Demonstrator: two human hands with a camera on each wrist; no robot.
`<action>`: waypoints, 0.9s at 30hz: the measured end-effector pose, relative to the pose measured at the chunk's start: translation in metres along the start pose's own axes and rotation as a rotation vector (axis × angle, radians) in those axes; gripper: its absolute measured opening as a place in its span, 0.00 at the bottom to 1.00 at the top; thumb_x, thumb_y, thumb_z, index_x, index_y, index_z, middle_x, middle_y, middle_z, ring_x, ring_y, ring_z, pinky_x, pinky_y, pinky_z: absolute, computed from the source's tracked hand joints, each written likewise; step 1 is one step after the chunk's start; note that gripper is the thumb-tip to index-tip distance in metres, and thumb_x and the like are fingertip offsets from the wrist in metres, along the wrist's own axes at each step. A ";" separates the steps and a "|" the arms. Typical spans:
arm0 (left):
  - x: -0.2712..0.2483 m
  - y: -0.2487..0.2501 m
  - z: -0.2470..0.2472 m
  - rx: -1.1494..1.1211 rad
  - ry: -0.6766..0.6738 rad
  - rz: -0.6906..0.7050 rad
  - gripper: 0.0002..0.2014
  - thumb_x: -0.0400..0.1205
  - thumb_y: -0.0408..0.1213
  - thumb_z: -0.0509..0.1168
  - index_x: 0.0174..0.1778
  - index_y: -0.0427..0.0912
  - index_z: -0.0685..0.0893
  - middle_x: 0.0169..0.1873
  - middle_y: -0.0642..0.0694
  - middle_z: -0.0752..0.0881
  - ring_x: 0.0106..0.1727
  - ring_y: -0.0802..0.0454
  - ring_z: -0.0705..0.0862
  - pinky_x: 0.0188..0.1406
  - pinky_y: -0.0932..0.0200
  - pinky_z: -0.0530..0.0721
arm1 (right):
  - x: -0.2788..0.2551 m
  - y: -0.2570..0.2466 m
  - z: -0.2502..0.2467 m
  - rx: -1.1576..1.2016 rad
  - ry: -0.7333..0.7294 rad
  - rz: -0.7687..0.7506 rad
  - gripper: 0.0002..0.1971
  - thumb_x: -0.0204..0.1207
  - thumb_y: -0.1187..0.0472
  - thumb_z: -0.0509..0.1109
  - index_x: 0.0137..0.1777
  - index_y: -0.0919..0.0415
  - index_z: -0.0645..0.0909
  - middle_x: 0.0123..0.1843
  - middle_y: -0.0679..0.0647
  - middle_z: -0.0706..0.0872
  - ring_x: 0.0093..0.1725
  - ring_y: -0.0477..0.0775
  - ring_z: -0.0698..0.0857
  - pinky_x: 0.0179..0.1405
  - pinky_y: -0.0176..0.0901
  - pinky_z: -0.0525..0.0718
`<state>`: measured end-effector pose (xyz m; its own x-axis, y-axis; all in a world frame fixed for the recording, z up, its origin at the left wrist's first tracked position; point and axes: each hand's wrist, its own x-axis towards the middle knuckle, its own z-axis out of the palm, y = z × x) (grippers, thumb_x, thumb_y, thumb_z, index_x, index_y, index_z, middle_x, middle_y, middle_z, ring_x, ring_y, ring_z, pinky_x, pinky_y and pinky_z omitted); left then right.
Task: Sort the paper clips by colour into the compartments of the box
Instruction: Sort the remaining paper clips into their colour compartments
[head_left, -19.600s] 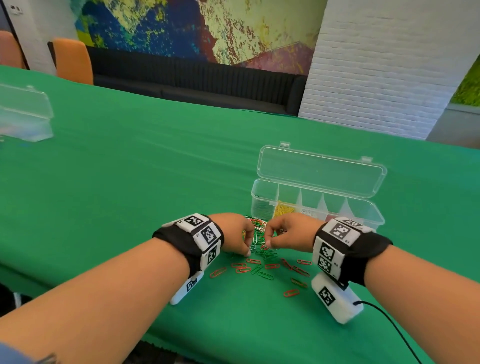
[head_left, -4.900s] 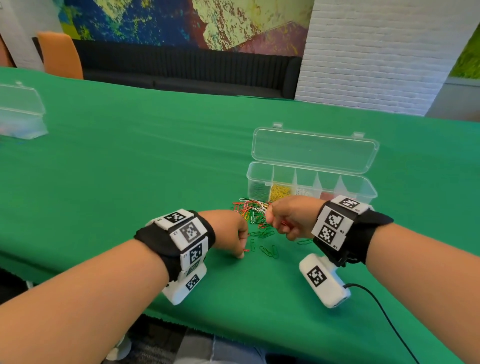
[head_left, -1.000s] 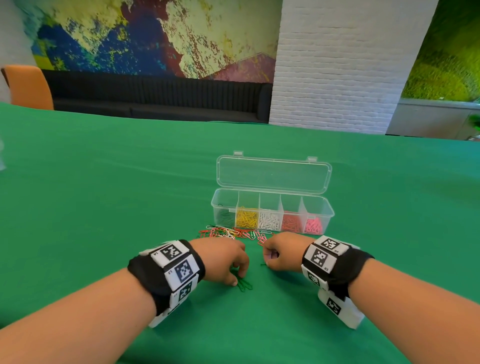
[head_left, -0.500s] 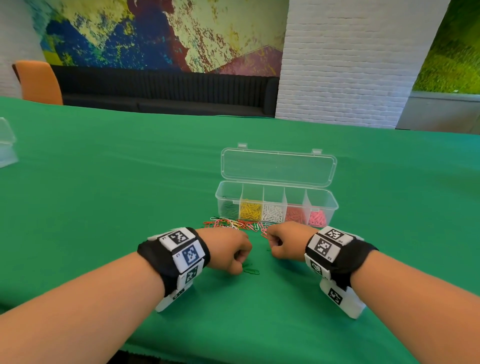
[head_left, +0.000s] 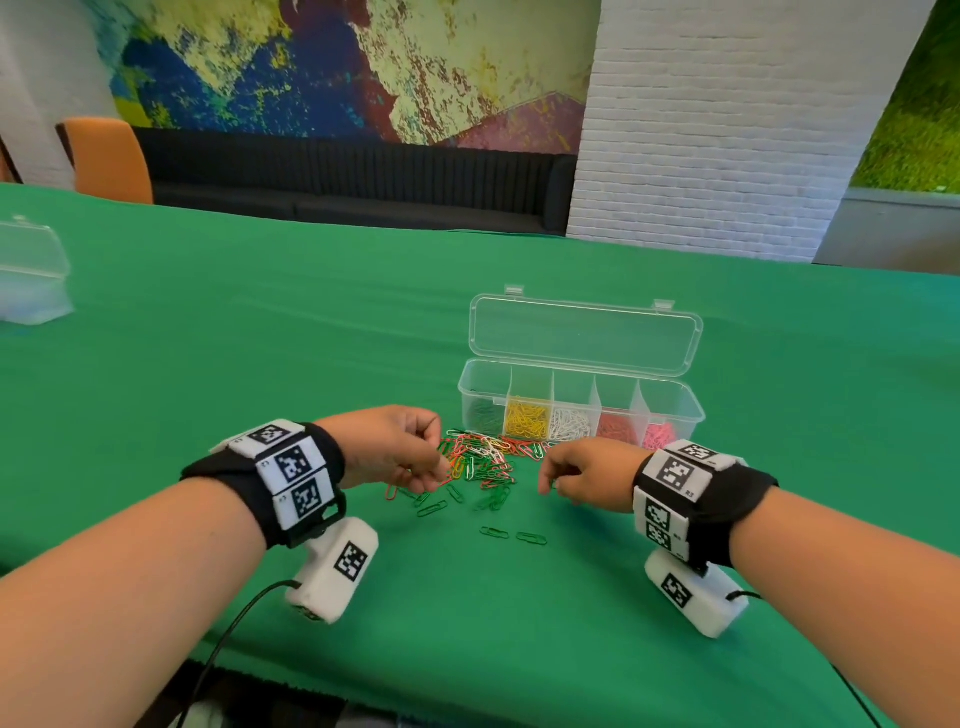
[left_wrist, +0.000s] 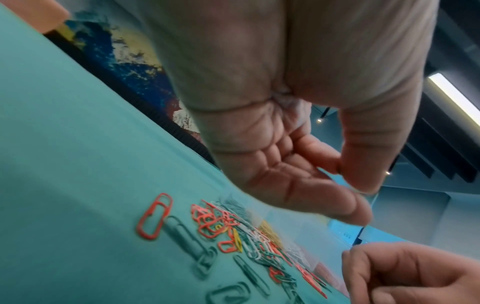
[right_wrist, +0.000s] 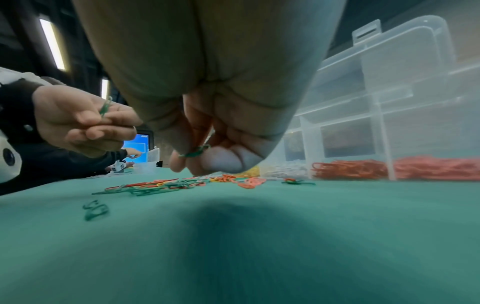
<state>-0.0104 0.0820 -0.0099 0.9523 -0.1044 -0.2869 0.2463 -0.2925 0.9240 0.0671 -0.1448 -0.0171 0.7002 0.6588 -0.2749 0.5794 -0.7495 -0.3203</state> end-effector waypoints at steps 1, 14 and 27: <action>-0.001 -0.002 -0.001 -0.037 0.004 -0.013 0.16 0.81 0.16 0.55 0.32 0.39 0.67 0.22 0.42 0.83 0.21 0.54 0.81 0.20 0.67 0.79 | 0.002 -0.004 0.000 -0.011 0.009 -0.022 0.12 0.79 0.65 0.58 0.50 0.50 0.81 0.38 0.39 0.77 0.41 0.45 0.78 0.41 0.33 0.78; -0.002 -0.007 -0.002 -0.150 0.070 -0.116 0.12 0.79 0.27 0.47 0.30 0.41 0.65 0.22 0.44 0.76 0.17 0.55 0.70 0.16 0.69 0.69 | 0.026 -0.044 0.013 -0.229 -0.077 -0.230 0.12 0.78 0.66 0.62 0.55 0.54 0.84 0.58 0.50 0.85 0.57 0.51 0.82 0.58 0.38 0.76; 0.007 -0.009 0.010 1.174 0.097 -0.206 0.21 0.73 0.59 0.69 0.48 0.47 0.73 0.34 0.53 0.74 0.40 0.51 0.76 0.29 0.61 0.67 | 0.016 -0.033 0.016 -0.360 -0.120 -0.229 0.26 0.74 0.51 0.71 0.73 0.48 0.73 0.64 0.52 0.75 0.61 0.52 0.79 0.59 0.40 0.75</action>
<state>-0.0076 0.0739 -0.0228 0.9361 0.1036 -0.3360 0.1287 -0.9903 0.0531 0.0525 -0.1083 -0.0253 0.4960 0.7973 -0.3439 0.8369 -0.5445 -0.0552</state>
